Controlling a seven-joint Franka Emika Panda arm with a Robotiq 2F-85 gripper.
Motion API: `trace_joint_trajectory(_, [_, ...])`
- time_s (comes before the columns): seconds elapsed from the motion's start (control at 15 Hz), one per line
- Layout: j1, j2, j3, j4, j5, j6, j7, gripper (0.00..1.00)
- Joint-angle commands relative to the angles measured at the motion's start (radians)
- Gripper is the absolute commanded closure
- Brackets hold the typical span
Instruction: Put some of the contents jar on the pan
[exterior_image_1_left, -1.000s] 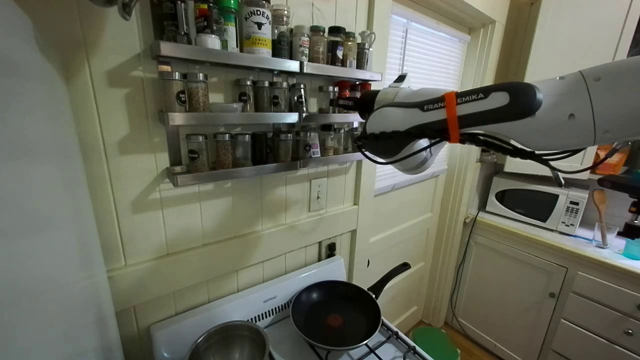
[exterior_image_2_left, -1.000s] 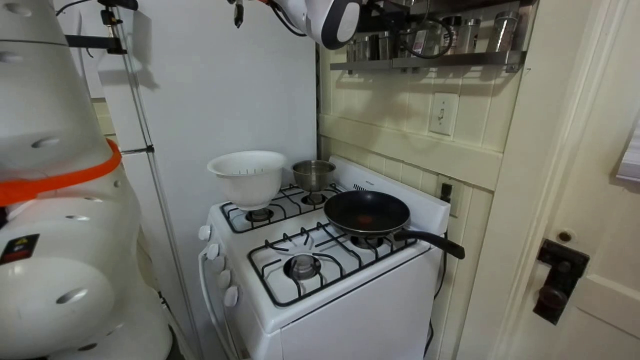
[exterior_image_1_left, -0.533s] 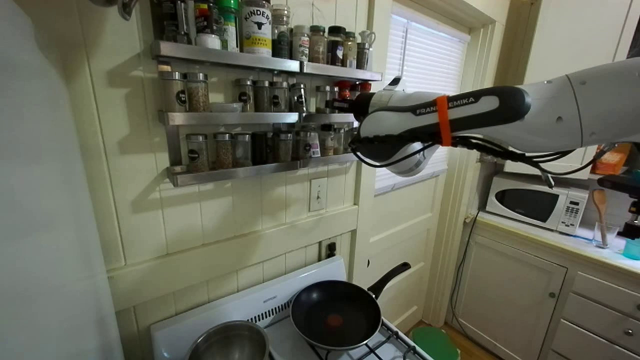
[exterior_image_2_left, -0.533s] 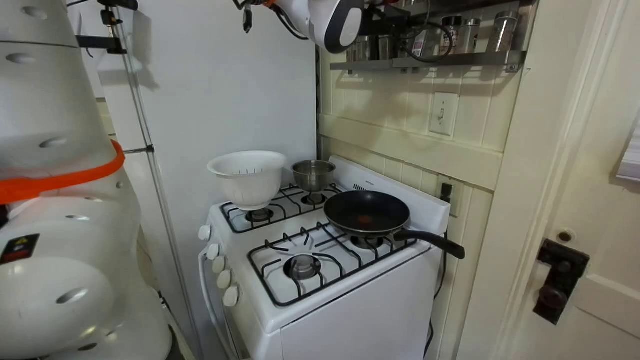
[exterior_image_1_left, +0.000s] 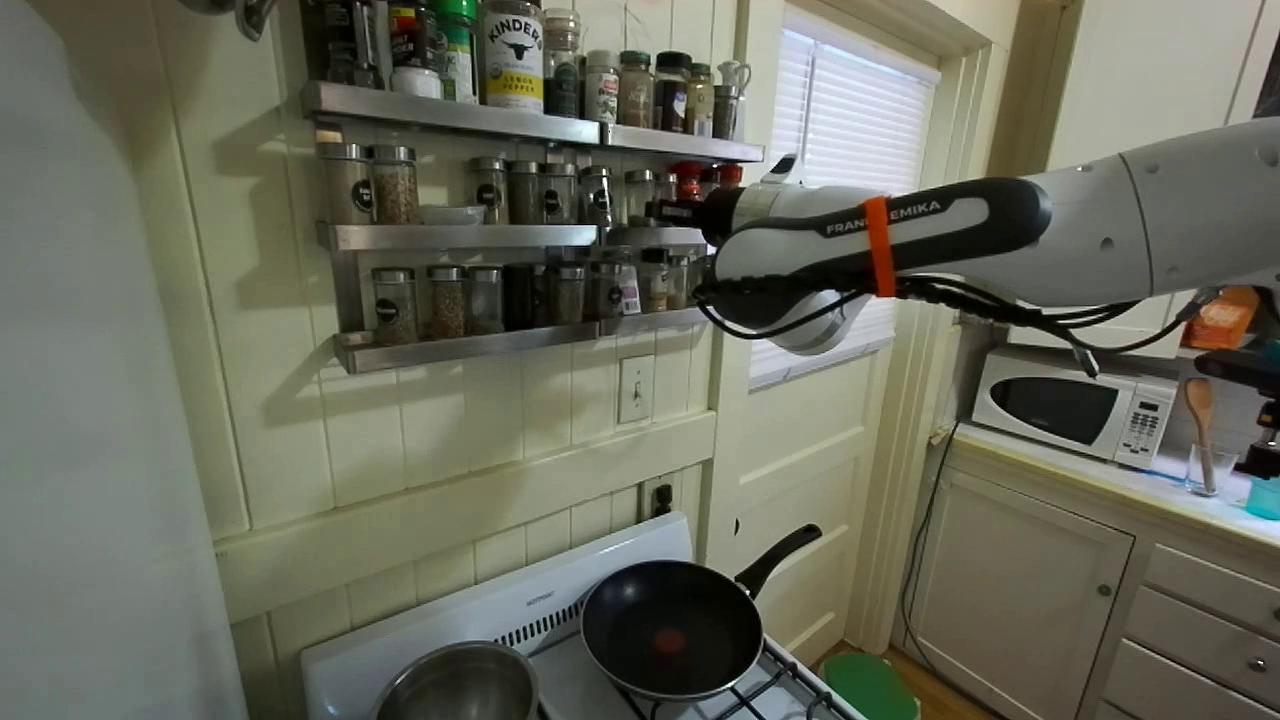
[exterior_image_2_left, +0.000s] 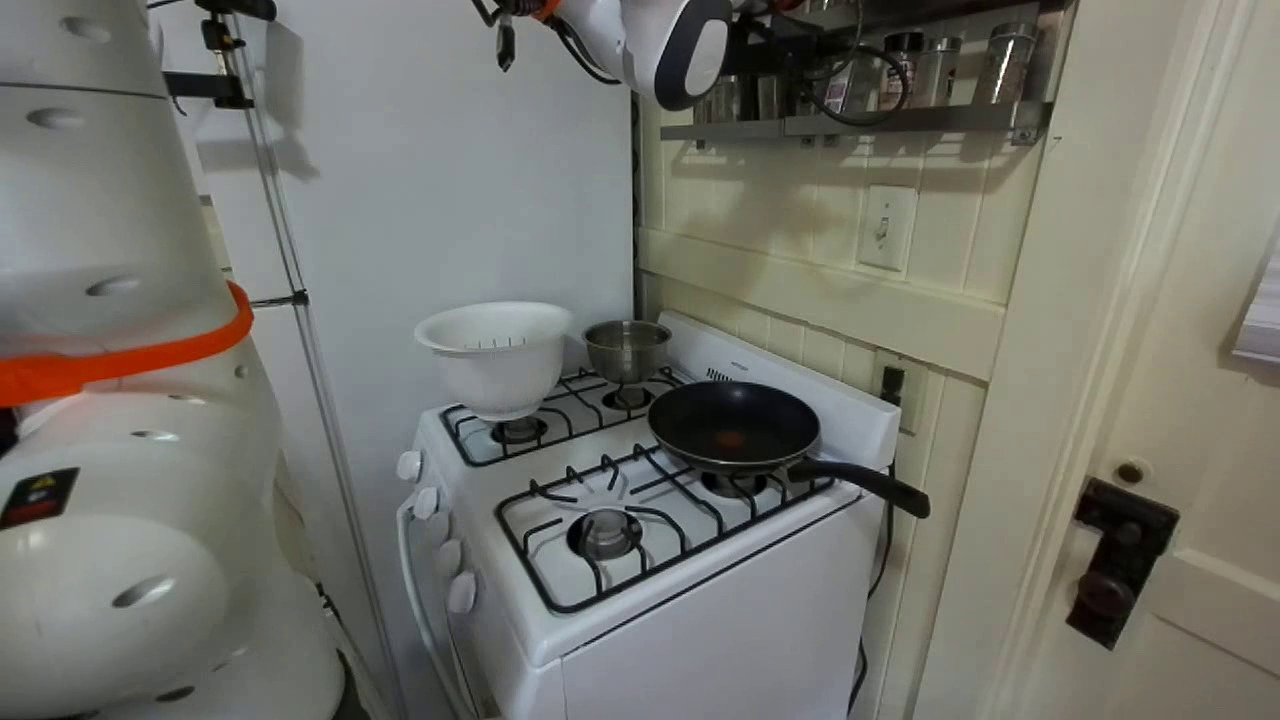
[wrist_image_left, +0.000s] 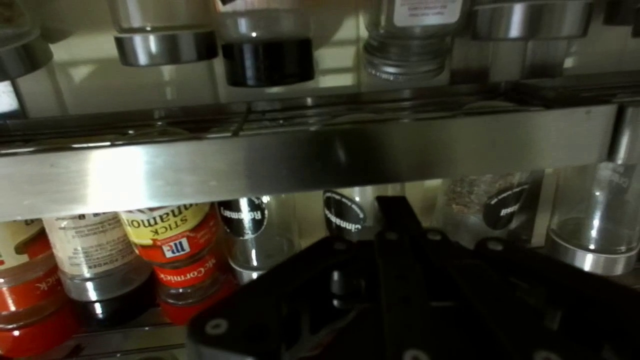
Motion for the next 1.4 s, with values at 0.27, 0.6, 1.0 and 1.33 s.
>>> trace_joint_trajectory(0.27, [-0.004,-0.061,-0.003,-0.045,0.044,-0.019,-0.024,1.00])
trace_joint_trajectory(0.6, [-0.025,-0.167,-0.008,-0.110,0.151,-0.123,-0.078,1.00])
trace_joint_trajectory(1.0, [-0.137,-0.369,0.014,-0.168,0.209,-0.449,-0.045,0.72])
trace_joint_trajectory(1.33, [-0.210,-0.516,-0.029,-0.193,-0.006,-0.855,0.117,0.38])
